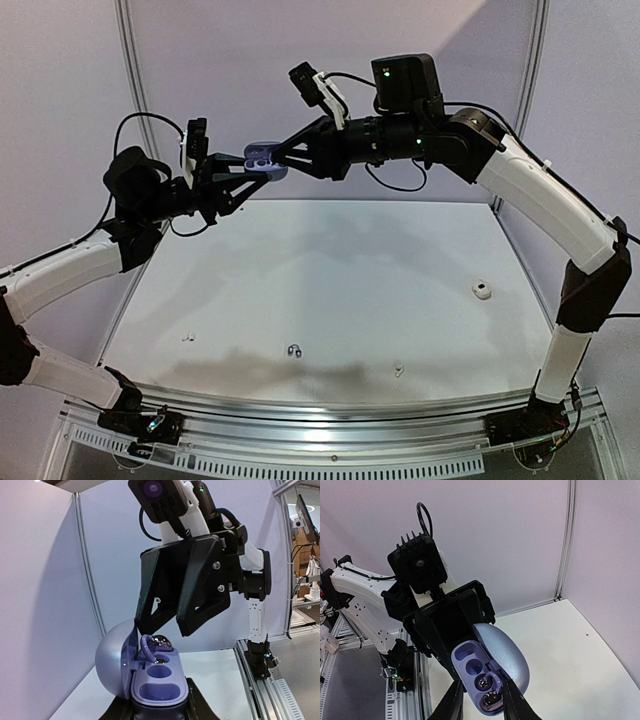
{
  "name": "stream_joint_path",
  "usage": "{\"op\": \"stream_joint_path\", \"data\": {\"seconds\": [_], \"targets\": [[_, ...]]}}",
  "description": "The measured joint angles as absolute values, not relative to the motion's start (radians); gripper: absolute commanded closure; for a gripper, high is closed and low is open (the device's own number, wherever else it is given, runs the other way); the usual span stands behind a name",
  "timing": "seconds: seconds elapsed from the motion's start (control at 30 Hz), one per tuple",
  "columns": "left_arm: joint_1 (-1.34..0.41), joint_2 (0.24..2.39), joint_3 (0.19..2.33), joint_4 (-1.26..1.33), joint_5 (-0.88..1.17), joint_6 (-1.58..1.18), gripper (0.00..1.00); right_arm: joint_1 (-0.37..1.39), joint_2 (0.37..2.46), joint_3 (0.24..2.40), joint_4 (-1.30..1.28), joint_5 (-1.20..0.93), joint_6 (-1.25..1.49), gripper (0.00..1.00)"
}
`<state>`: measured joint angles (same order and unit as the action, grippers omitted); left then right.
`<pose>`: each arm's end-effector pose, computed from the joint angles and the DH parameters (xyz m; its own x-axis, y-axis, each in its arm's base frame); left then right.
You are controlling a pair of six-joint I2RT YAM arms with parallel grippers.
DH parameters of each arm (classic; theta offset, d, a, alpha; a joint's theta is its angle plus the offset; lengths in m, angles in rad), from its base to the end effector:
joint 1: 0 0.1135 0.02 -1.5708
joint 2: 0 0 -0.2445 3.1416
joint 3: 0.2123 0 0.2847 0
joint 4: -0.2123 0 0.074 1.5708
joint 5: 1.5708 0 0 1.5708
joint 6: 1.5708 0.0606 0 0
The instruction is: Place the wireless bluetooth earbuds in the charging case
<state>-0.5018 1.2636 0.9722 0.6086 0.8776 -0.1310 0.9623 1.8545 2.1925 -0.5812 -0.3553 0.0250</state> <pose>0.2730 -0.2030 0.3592 0.1473 -0.1760 -0.9733 0.9757 0.1873 0.1138 0.2446 0.3879 0.4656 -0.1617 -0.1910 -0.9682 -0.9585 0.2638 0.1080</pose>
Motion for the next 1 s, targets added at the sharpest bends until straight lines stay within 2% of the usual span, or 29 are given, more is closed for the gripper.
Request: {"op": "stream_joint_path", "data": {"seconds": [0.13,0.43,1.0], "targets": [[-0.502,1.263,0.971,0.609,0.877,-0.131,1.00,0.963,1.855,2.192,-0.585,-0.348,0.026,0.71],[-0.502,1.263,0.971,0.616,0.878,-0.131,1.00,0.963,1.857,2.192,-0.582,-0.349,0.025,0.82],[-0.501,1.263,0.965,0.616,0.879,-0.131,1.00,0.962,1.862,2.192,-0.577,-0.358,-0.007,0.91]]}}
